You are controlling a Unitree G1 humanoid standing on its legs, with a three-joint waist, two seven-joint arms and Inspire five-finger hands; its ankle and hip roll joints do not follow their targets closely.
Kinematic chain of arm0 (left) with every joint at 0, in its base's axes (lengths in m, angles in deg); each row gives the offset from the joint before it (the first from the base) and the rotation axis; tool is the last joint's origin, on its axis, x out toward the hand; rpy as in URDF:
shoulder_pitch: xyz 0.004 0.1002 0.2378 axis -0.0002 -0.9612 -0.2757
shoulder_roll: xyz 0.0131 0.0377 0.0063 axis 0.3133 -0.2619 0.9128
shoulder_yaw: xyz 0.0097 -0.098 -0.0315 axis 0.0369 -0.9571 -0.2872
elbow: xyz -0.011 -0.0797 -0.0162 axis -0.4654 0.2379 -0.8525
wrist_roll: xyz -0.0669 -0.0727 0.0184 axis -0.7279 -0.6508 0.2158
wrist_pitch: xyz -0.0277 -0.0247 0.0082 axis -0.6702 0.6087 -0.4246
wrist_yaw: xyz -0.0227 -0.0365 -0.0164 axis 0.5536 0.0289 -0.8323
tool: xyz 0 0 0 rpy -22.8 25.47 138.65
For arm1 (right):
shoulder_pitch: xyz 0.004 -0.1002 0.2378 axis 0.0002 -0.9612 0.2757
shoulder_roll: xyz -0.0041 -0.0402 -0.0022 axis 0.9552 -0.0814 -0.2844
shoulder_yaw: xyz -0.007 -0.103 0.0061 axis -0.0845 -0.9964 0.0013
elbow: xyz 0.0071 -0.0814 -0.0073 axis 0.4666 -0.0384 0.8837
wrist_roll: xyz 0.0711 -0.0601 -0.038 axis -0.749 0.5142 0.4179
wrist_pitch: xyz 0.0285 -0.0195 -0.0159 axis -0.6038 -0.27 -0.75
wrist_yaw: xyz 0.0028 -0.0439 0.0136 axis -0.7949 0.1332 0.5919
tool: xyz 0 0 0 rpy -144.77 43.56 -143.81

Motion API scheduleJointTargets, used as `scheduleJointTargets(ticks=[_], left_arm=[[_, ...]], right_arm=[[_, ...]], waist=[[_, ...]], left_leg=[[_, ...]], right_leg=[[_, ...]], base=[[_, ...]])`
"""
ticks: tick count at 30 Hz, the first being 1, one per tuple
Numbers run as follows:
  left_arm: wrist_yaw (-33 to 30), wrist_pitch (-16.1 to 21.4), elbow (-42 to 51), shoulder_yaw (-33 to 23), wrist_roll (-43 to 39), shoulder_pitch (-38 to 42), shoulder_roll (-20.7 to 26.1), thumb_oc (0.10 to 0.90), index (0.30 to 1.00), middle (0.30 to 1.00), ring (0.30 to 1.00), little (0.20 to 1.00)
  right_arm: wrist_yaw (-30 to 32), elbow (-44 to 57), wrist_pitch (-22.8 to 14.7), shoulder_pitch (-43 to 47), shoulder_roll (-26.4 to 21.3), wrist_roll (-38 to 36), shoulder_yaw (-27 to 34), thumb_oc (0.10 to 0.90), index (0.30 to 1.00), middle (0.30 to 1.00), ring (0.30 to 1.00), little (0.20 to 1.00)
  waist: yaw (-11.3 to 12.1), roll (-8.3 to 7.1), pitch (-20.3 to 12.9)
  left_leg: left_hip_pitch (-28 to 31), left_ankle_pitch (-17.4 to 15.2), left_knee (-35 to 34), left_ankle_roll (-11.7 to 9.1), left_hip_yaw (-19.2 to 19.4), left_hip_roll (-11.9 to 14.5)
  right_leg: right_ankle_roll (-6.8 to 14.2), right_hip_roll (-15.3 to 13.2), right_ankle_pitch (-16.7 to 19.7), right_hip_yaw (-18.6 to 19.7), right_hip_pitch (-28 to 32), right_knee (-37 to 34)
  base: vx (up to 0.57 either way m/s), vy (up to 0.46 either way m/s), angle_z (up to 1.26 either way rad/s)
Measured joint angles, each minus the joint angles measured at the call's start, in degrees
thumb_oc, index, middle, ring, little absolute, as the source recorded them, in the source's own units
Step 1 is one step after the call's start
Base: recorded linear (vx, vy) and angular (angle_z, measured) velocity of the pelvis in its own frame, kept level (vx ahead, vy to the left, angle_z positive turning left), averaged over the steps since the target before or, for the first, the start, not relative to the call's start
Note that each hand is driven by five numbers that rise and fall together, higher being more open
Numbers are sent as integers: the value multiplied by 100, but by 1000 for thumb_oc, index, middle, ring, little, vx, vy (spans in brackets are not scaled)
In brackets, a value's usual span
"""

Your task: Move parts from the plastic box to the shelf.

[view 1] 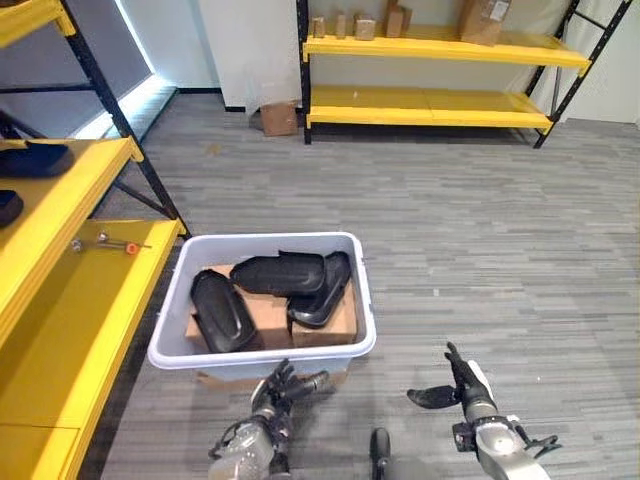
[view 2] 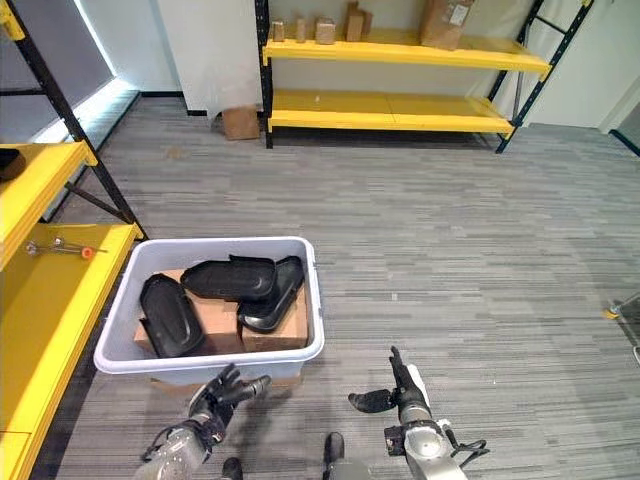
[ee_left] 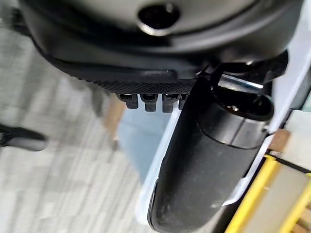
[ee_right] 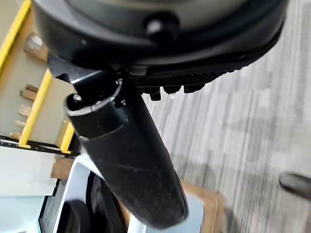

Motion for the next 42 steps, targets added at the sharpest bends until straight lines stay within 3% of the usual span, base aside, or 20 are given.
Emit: scheduleJointTargets(ticks=[4,5,6,7,13,20,23,27,32,38,42], left_arm=[[-56,18,103,-166,4,-147,197,900,1000,1000,1000,1000],[-92,19,146,-163,5,-214,360,900,1000,1000,1000,1000],[-120,19,133,-215,5,-283,481,900,1000,1000,1000,1000],[-138,16,120,-250,5,-342,518,900,1000,1000,1000,1000],[-97,2,129,-227,7,-377,398,900,1000,1000,1000,1000],[-12,17,347,-137,12,-341,334,900,1000,1000,1000,1000],[-10,37,350,-60,11,-276,333,900,1000,1000,1000,1000],[1,125,397,99,10,-34,324,900,1000,1000,1000,1000],[1,221,446,159,8,101,339,900,1000,1000,1000,1000],[53,368,540,225,1,377,432,900,1000,1000,1000,1000],[107,456,554,207,-8,460,593,900,1000,1000,1000,1000]], right_arm=[[-71,-2,2,-31,192,-4,-100,900,1000,1000,1000,1000],[-75,7,0,-21,246,-3,-119,900,1000,1000,1000,1000],[-75,6,0,23,323,-1,-117,900,1000,1000,1000,1000],[-70,9,-10,96,342,-1,-110,900,1000,1000,1000,1000],[-44,341,-16,187,197,13,39,900,1000,1000,1000,1000],[26,671,-27,770,-489,1009,91,900,1000,1000,1000,1000],[129,675,-37,1360,-637,1275,76,900,1000,1000,1000,1000],[224,648,-74,2665,-965,1893,-55,900,1000,1000,1000,1000],[247,477,-116,3590,-1423,2287,-778,900,1000,1000,1000,1000],[80,-711,-197,5009,-2132,2887,-1891,900,1000,1000,1000,1000],[67,-1495,-217,5777,-2324,3138,-2057,900,1000,1000,1000,1000]], waist=[[33,-30,-88],[140,-179,-166],[180,-332,-230],[166,-319,-233],[133,-352,-231],[172,-407,-175],[167,-353,-34],[395,-147,499],[635,-149,760],[869,-171,1137],[949,-167,1343]], left_leg=[[11,84,-187,215,1,-213],[0,119,-250,264,14,-342],[7,134,-276,250,43,-460],[13,140,-313,249,42,-447],[9,179,-419,188,81,-411],[-396,290,-440,137,-63,-330],[-617,336,-396,85,-213,-306],[-947,481,-356,38,-367,-284],[-1149,512,-348,31,-445,-283],[-1318,521,-290,37,-518,-321],[-1465,528,-248,40,-531,-321]], right_leg=[[22,-291,-79,257,17,461],[47,-472,-31,380,90,436],[370,-566,67,405,238,233],[534,-557,195,397,274,123],[524,-514,198,394,308,-107],[519,-454,363,196,203,-520],[548,-418,481,56,169,-672],[539,-355,597,-116,-15,-735],[531,-343,601,-196,-173,-734],[529,-377,604,-276,-258,-735],[511,-377,631,-285,-376,-734]], base=[[59,85,16],[58,67,9],[67,69,-2],[93,70,-6],[45,22,-4],[-30,-13,10],[-70,-29,20],[-63,-28,19],[-56,-14,9],[-65,-13,7],[-24,-1,1]])
